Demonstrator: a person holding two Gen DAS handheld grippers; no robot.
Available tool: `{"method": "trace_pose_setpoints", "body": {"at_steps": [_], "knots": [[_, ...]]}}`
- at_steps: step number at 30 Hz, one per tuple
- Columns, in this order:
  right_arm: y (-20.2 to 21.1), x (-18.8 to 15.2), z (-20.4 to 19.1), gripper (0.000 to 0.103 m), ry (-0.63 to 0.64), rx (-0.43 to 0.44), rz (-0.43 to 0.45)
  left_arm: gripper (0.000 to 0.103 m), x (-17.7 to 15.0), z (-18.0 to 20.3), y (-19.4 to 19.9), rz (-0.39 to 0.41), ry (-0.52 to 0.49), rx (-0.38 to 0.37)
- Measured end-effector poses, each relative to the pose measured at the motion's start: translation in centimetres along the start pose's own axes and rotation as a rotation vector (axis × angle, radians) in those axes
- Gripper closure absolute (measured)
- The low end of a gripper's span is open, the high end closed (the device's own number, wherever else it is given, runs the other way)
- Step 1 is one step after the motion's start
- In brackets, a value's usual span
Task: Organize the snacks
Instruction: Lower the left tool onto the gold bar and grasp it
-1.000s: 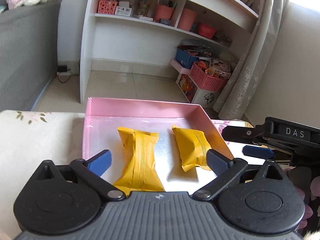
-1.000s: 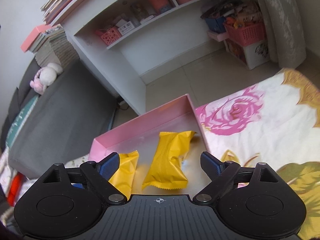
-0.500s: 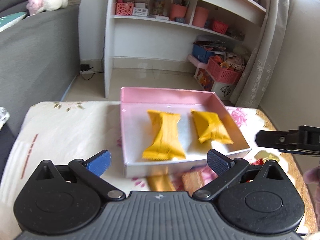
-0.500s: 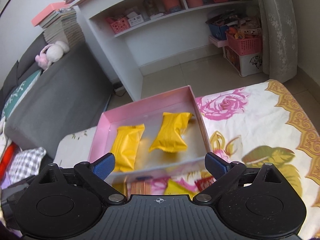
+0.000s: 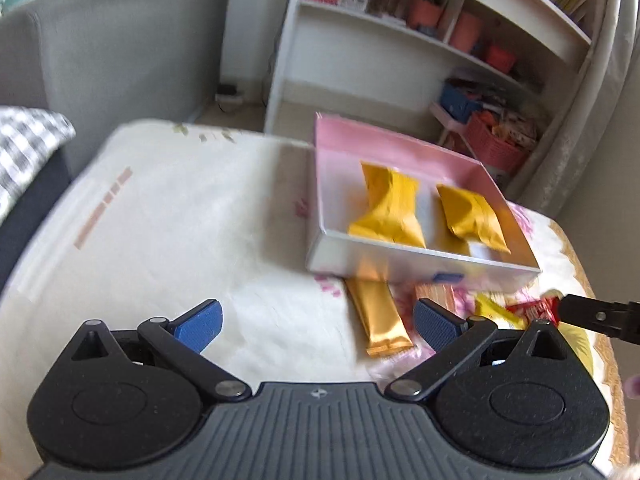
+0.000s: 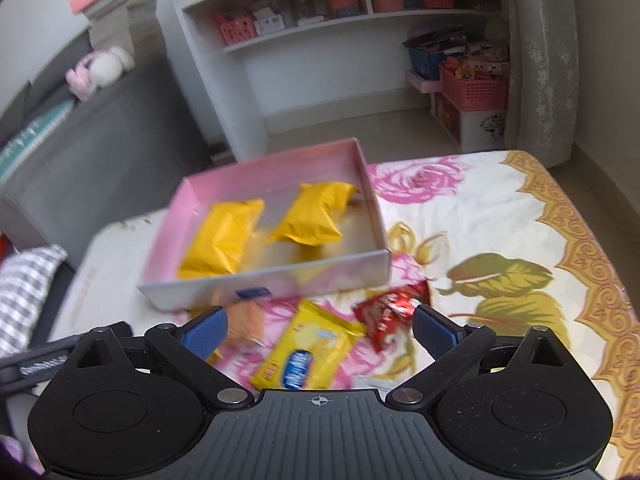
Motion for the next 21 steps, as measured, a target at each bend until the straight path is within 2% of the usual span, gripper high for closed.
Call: {"method": "trace_pose_setpoints", "body": {"at_steps": [4,8,12,17,21], "knots": [[-1.2,-0.8,0.1,0.003,0.008,-0.004,-0.024,0.005,-1.1,0.4,-1.9,-0.06,-0.001,-0.001],[-2.5,-1.5,0.0,0.003,0.026,-0.024,-0.044,0.009,-1.5,0.7,-3.4,-0.063,-0.011,0.018],[-3.9,-2.5,-0.1,0.003,0.06,-0.051,-0.072,0.022,-1.3,0.8,-4.3,-0.041,-0.011,0.011],[-4.5,-3.0,-0.6,0.003,0.081,-0.037,-0.076,0.032,-1.0,1.1,-4.8,-0.004,-0.021,-0.008],[-5.0,-3.2,-1.1,0.003,0.065,-0.009,-0.099,0.044,-1.1,1.6,-5.7,-0.001,-0.008,-0.039]]}}
Point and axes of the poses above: each gripper's, at about its wrist camera, not at the fingertips, and y roughly against the way its jaws point, z to its right, x to its top, the point moved 9 cm from there along -y, roughly the way its jaws point, and after that the axes turned 14 degrees about -x, right-handed, at the moved point
